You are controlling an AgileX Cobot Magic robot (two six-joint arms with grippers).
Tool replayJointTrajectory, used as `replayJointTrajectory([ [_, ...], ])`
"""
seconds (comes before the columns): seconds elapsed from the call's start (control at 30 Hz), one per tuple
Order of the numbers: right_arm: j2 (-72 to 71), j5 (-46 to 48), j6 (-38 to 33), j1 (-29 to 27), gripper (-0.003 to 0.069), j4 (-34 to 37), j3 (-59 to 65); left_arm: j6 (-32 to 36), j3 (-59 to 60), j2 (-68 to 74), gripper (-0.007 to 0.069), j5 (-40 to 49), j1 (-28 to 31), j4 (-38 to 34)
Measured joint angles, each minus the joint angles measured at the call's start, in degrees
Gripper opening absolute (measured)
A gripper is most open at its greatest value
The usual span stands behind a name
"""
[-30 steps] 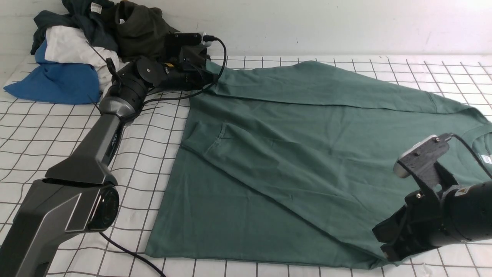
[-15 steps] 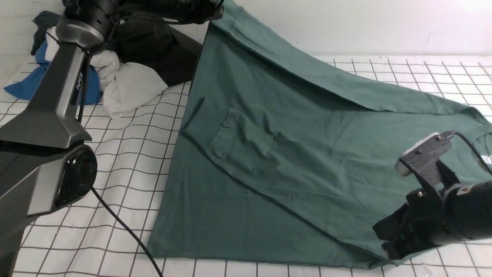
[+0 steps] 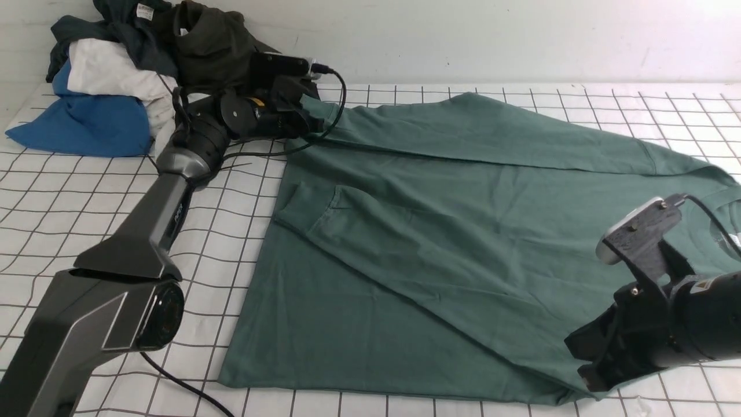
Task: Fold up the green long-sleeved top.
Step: Use the left arm to clamp the cuff farthest from it
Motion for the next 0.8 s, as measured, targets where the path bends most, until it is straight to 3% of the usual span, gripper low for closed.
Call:
replayJointTrajectory([
  [0.07, 0.0, -0.6, 0.0, 0.0, -0.0010, -0.3, 0.0, -1.5, -0.1, -1.6, 0.0290, 0.0, 0.4, -1.2],
  [0.17, 0.0, -1.6, 0.0, 0.0, -0.0010, -0.7, 0.0, -5.4, -0.3, -4.3, 0.0347, 1.8, 1.4, -3.5],
  [0.33, 0.0, -3.0, 0.0, 0.0, -0.0010, -0.6, 0.0, -9.4, -0.8, -5.7, 0.0340, 4.7, 3.2, -4.5],
  [0.67, 0.0, -3.4, -0.1, 0.0, -0.0010, 0.3, 0.0, -9.5, -0.8, -1.4, 0.0337, 3.9, 2.3, -4.6],
  [0.8, 0.0, -3.4, -0.1, 0.0, -0.0010, 0.3, 0.0, -9.1, -0.8, 0.8, 0.0279, 3.3, 1.4, -4.6],
])
